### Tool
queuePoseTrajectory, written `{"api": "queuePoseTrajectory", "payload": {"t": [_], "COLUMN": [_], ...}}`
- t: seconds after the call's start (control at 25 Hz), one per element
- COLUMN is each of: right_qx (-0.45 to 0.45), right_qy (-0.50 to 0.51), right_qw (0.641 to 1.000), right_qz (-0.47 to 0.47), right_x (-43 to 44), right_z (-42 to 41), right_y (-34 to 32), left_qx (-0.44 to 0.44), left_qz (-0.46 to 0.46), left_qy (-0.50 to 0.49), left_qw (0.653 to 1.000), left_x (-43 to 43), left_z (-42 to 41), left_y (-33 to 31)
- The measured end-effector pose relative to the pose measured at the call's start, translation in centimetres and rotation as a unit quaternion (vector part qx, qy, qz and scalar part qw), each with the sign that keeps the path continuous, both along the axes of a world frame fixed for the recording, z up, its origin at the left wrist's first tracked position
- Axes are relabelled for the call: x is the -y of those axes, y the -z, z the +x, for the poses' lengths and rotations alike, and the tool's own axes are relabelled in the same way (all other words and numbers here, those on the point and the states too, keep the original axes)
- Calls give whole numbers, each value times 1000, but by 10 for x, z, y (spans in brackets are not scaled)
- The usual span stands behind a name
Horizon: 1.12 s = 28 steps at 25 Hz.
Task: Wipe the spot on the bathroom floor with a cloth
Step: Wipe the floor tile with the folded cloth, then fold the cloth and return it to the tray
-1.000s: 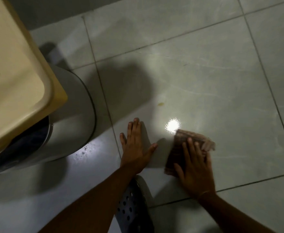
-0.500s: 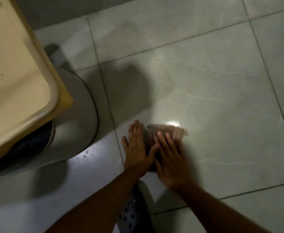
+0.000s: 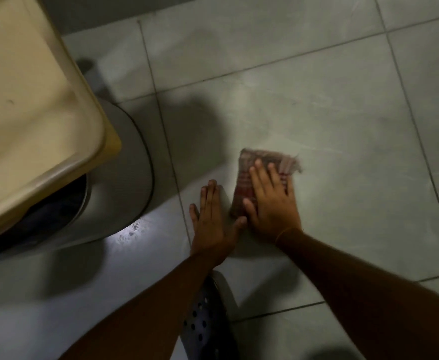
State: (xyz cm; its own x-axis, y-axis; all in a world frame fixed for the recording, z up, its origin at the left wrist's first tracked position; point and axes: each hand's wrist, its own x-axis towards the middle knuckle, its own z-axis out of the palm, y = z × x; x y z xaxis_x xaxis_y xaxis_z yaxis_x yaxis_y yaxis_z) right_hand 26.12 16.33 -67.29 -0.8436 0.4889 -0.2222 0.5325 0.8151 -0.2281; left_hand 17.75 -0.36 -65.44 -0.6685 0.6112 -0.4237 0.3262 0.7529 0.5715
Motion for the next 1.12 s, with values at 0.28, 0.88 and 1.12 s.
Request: {"api": "queuePoseTrajectory", "payload": {"t": [0.28,0.88,1.12], "right_qx": [41,-87,-191], "right_qy": [-11,569,311], "right_qw": [999,662,846], "right_qz": [-27,-480,-388], "right_x": [45,-14,-33], "right_z": [133,11,-114], "right_y": [-50,-220,-400], "left_qx": [37,355,48], "left_qz": [40,-22,101], "left_qy": [-60,-222,-136], "left_qw": [997,908,984], "left_x": [7,-96,-99], "left_z": [55,-14,-118], "left_y": [-48,-210,-382]}}
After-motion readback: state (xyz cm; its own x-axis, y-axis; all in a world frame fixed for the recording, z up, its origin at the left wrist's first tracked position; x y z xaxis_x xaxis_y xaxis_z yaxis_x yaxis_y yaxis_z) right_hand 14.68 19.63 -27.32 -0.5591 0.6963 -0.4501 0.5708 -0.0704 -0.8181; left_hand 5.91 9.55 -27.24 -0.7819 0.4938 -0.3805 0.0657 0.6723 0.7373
